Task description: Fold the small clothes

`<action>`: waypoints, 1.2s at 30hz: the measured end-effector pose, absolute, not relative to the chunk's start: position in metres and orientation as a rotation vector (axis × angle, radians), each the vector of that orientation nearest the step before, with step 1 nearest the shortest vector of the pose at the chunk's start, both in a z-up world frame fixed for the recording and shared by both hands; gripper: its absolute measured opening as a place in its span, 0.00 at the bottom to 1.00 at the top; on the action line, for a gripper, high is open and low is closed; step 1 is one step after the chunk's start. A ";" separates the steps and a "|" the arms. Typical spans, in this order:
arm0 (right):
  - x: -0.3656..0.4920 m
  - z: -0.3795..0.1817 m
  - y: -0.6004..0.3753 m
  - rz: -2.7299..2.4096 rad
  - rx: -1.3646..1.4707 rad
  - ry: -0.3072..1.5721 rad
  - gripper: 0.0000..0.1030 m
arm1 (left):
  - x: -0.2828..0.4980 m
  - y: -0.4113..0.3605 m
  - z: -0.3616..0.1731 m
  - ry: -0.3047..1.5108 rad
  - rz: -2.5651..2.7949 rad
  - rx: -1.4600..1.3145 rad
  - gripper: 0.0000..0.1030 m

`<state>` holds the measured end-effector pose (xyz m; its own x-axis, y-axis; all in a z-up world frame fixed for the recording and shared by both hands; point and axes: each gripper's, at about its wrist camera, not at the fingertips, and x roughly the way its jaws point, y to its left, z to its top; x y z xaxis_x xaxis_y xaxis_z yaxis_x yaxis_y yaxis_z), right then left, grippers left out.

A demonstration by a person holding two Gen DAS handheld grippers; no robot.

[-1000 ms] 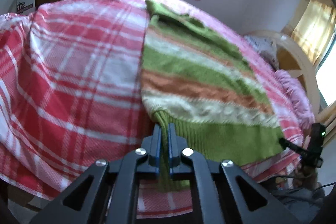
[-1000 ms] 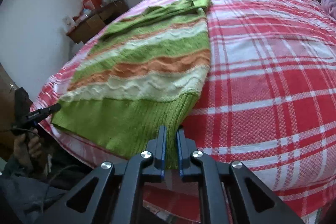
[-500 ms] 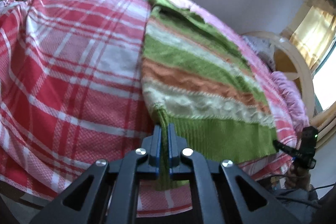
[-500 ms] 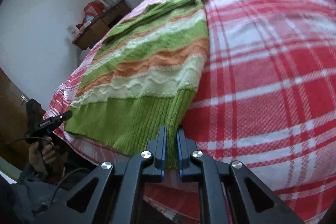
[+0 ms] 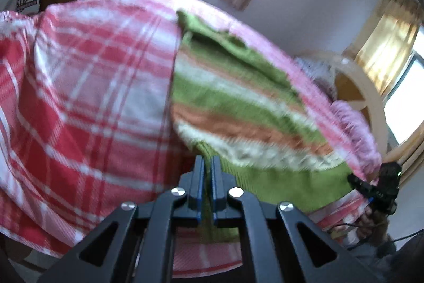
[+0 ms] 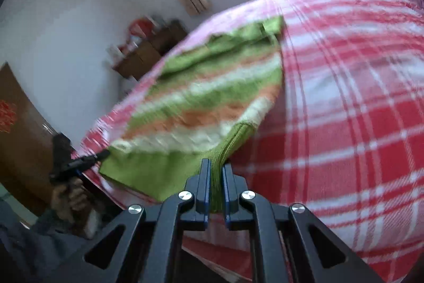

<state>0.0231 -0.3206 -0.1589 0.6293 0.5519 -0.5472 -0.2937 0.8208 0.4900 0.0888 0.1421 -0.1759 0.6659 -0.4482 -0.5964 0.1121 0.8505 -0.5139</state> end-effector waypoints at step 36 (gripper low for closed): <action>0.126 -0.073 -0.343 0.496 0.421 0.506 0.04 | 0.158 0.127 -0.156 0.980 -0.280 -0.459 0.64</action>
